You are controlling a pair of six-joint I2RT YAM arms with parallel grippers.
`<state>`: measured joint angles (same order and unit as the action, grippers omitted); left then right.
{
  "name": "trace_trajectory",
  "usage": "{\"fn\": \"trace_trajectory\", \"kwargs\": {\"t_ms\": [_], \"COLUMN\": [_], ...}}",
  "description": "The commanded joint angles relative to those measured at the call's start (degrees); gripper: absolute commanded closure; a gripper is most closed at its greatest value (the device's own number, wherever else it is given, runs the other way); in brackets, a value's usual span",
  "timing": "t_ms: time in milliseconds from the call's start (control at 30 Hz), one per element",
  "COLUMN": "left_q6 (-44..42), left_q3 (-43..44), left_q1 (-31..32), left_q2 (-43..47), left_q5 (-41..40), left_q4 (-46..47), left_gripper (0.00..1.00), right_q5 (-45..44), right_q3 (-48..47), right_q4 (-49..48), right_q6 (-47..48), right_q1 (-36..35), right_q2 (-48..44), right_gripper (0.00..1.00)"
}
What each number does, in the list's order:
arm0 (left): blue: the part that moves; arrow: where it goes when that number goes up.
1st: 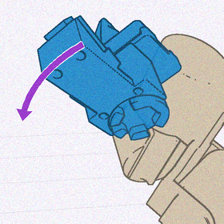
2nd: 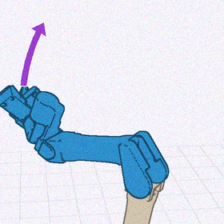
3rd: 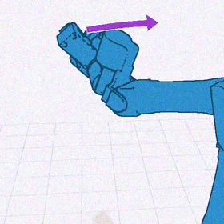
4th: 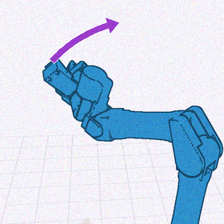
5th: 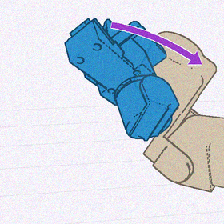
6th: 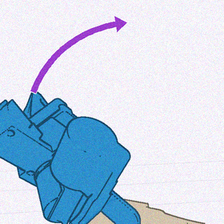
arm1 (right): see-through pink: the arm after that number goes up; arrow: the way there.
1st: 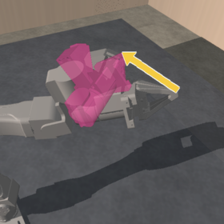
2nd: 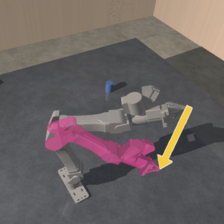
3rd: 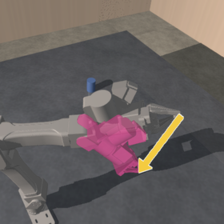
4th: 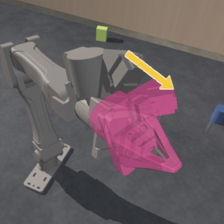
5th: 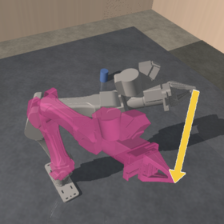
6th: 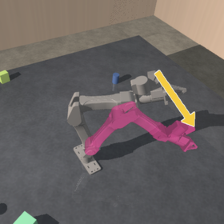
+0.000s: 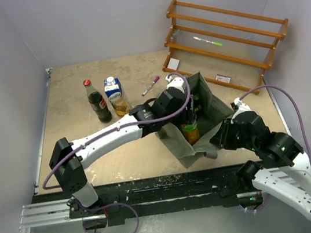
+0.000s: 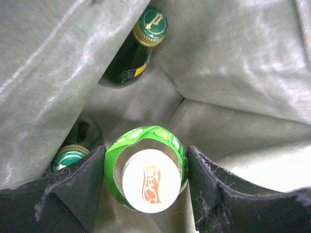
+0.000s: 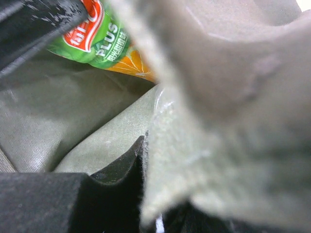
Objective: Take the beverage out of the canvas bag
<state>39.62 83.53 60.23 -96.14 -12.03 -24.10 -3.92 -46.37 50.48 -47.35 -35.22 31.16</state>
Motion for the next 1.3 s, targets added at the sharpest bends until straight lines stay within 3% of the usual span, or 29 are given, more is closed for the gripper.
{"fn": "trace_trajectory", "kwargs": {"t_ms": [0, 333, 667, 1000, 1267], "left_q6": [6.81, 10.27, 18.44, 9.4, -0.45], "left_q3": [6.1, 19.13, 29.42, 51.53, 47.43], "left_q1": [-1.69, -3.89, -12.69, -20.7, -20.81], "left_q2": [2.93, 3.66, 7.45, 8.45, 15.5], "left_q5": [4.32, 4.98, 7.61, 2.01, -9.85], "left_q4": [1.25, -4.29, -6.62, -13.44, -17.29], "left_gripper": [1.0, 1.0, 1.0, 1.0, 1.0], "right_q5": [-1.06, -1.92, -1.49, 0.17, 1.67], "right_q3": [0.41, -0.39, -0.49, -0.18, 0.31], "right_q4": [0.94, 0.59, -1.35, -3.76, -5.73], "right_q6": [1.04, 1.73, 2.83, 4.19, 5.2], "right_q1": [-0.07, -0.09, -0.03, -0.11, -0.1], "right_q2": [0.65, 2.04, 4.1, 6.72, 9.1], "right_gripper": [0.74, 0.73, 0.74, 0.74, 0.74]}}
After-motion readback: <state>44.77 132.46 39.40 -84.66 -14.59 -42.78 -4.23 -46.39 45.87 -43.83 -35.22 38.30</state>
